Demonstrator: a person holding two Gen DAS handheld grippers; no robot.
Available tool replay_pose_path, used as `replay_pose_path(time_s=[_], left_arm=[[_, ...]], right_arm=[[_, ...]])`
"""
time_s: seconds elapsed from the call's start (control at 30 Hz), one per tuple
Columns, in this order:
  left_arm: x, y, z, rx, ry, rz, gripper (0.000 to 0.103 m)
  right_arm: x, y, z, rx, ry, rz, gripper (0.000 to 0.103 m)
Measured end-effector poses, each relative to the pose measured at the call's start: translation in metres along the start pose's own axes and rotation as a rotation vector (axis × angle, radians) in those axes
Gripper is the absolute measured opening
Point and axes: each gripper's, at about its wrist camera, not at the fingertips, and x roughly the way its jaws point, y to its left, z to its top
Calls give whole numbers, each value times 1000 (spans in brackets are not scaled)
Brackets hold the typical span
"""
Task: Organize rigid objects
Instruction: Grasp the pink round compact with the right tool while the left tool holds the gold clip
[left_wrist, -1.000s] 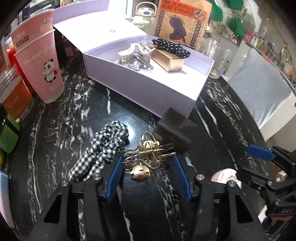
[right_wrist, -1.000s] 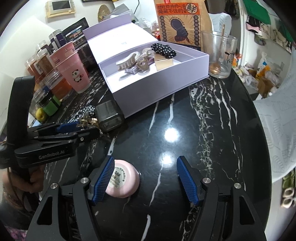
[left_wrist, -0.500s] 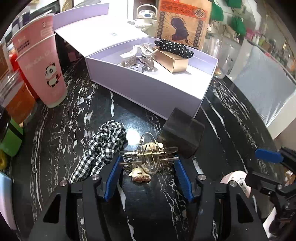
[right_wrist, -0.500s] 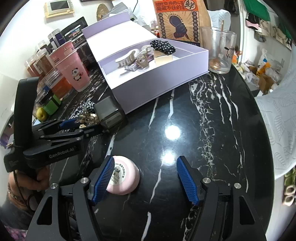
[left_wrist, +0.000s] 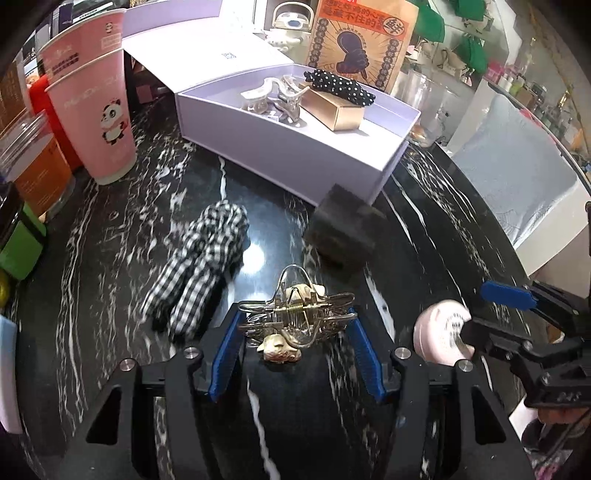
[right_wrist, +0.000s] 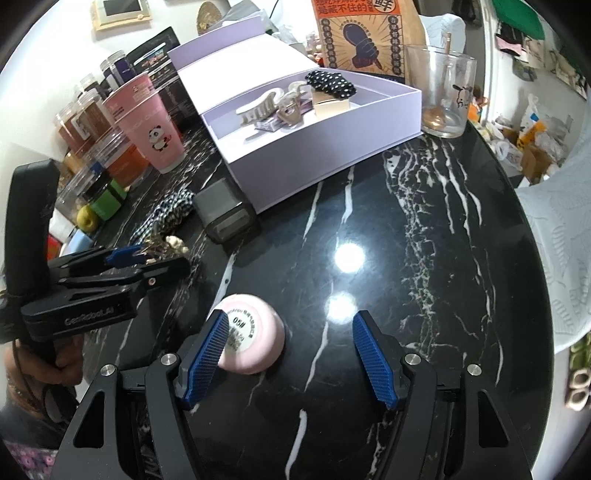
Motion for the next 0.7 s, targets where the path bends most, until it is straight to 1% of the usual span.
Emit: replay_pose_path(time_s=[0.13, 0.23, 0.5, 0.63, 0.67, 0.7], left_arm=[[-6, 4, -10, -9, 19, -14, 56], [-10, 8, -16, -23, 22, -6, 56], [-16, 22, -23, -72, 9, 4, 56], [-18, 24, -26, -73, 0, 18, 56], [-18, 24, -27, -74, -2, 21, 56], [-19, 25, -27, -77, -3, 20, 56]], right_arm=[[3, 6, -2, -10, 18, 30, 70], [8, 13, -4, -32, 37, 47, 70], [15, 35, -4, -125, 36, 17, 71], [16, 40, -6, -146, 14, -11, 71], [16, 40, -7, -144, 6, -16, 66], [16, 41, -7, -143, -2, -20, 56]])
